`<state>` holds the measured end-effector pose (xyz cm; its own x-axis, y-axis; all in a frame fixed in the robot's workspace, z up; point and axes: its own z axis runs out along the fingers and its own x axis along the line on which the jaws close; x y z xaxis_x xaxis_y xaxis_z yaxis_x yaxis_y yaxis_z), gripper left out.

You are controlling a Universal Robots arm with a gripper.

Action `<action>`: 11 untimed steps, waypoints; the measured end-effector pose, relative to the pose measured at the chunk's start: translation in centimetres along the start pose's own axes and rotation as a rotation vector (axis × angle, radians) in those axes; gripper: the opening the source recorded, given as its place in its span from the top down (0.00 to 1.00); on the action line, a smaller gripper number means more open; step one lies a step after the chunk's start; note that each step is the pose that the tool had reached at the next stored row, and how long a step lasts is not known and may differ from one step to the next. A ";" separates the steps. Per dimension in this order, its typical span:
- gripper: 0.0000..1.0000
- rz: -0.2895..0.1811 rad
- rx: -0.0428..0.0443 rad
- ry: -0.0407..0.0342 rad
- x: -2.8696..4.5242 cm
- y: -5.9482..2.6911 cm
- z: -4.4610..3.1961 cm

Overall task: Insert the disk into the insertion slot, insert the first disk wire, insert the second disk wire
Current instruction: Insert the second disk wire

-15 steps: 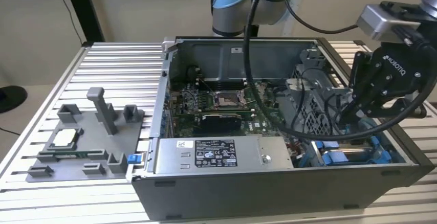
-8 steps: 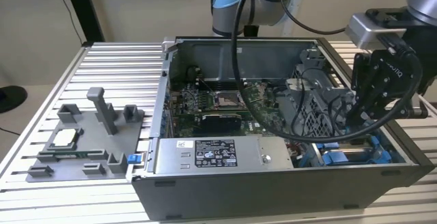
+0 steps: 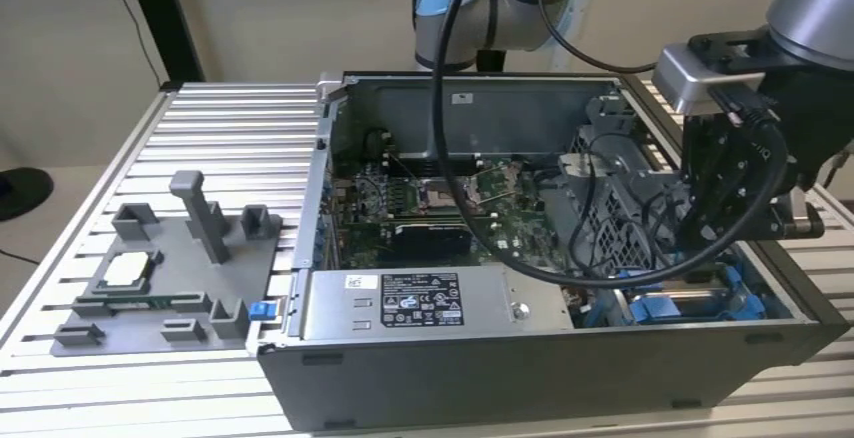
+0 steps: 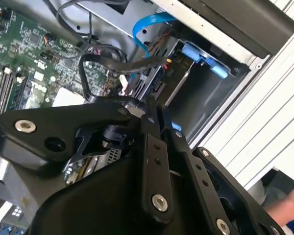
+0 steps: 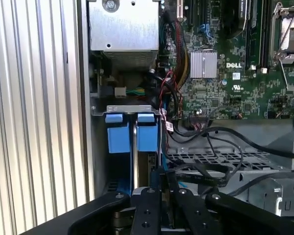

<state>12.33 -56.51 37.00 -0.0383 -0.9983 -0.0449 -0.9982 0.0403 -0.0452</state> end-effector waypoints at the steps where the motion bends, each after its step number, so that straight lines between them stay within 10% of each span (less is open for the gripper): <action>1: 1.00 0.000 0.0005 -0.0002 0.01 0.00 0.17; 6: 1.00 -0.002 0.0061 0.0009 0.03 0.06 0.99; 11: 1.00 -0.011 0.0360 0.0014 0.04 0.07 1.40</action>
<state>12.32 -56.48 35.61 -0.0274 -0.9987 -0.0427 -0.9962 0.0309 -0.0816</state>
